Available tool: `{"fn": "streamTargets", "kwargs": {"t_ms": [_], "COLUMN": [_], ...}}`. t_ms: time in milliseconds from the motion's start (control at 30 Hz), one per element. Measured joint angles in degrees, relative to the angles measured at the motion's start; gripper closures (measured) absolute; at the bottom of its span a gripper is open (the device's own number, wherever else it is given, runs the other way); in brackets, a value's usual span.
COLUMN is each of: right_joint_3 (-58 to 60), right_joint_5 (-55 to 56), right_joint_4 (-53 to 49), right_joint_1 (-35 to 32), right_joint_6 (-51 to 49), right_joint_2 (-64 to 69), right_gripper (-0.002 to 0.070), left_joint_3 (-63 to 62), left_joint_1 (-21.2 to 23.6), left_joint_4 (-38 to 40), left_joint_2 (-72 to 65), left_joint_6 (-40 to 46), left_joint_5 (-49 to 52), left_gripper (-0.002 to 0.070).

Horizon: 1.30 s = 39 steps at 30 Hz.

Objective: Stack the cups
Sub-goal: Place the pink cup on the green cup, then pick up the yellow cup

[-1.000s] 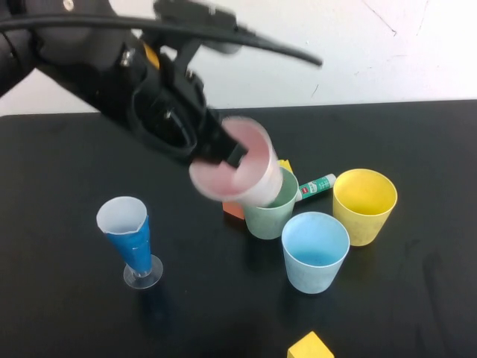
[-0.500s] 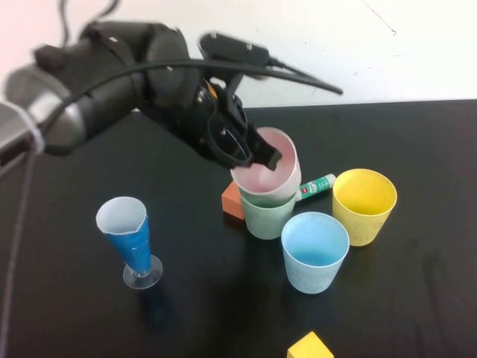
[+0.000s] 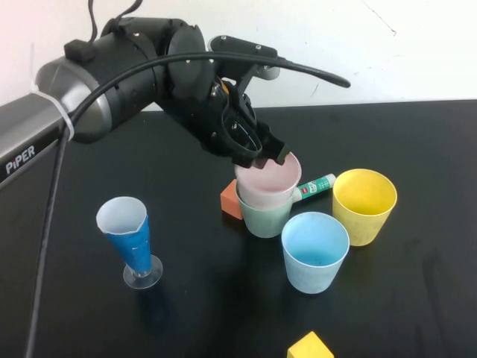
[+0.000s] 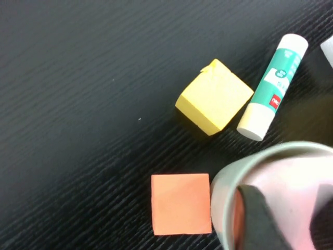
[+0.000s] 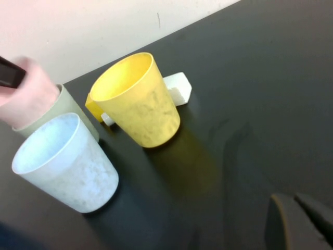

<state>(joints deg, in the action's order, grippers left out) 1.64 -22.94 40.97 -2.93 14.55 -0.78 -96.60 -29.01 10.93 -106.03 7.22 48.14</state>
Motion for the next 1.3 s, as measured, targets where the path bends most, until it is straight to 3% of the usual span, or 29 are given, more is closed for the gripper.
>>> {"fn": "streamTargets", "kwargs": {"t_ms": [133,300,367,500,633,833,1000,1300], "right_joint_3": [0.0,0.0,0.0,0.0,-1.87,-12.11,-23.12,-51.7], "right_joint_5": [0.04,0.04,0.17,0.96,1.19,0.59,-5.61,-24.29], "right_joint_4": [0.03,0.03,0.26,1.44,1.54,1.01,-5.14,-17.48], "right_joint_1": [0.0,0.0,0.0,0.0,0.0,0.0,0.0,0.0], "right_joint_6": [0.0,1.04,1.27,1.43,4.14,11.29,17.73,23.23], "right_joint_2": [0.0,0.0,0.0,0.0,0.0,3.53,16.73,44.2], "right_gripper": [0.0679,0.0679,0.0679,0.0679,0.0679,0.0679,0.0679,0.0679], "left_joint_3": [0.0,-1.86,-2.47,-2.23,2.39,17.73,34.51,49.84], "left_joint_1": [0.0,0.0,0.0,0.0,0.0,0.0,0.0,0.0], "left_joint_4": [0.0,-0.41,-1.55,-4.26,-4.91,-4.99,-5.03,-5.84], "left_joint_2": [0.0,0.22,1.35,5.97,13.19,24.77,33.72,51.28], "left_joint_6": [-0.13,-0.21,-0.21,-0.21,0.76,1.15,-0.34,-4.65], "left_joint_5": [0.14,1.73,2.62,3.64,0.92,-7.15,-15.2,-15.14], "left_gripper": [0.0416,0.0415,0.0449,0.0596,0.0659,0.0672,0.0673,0.0673]}}
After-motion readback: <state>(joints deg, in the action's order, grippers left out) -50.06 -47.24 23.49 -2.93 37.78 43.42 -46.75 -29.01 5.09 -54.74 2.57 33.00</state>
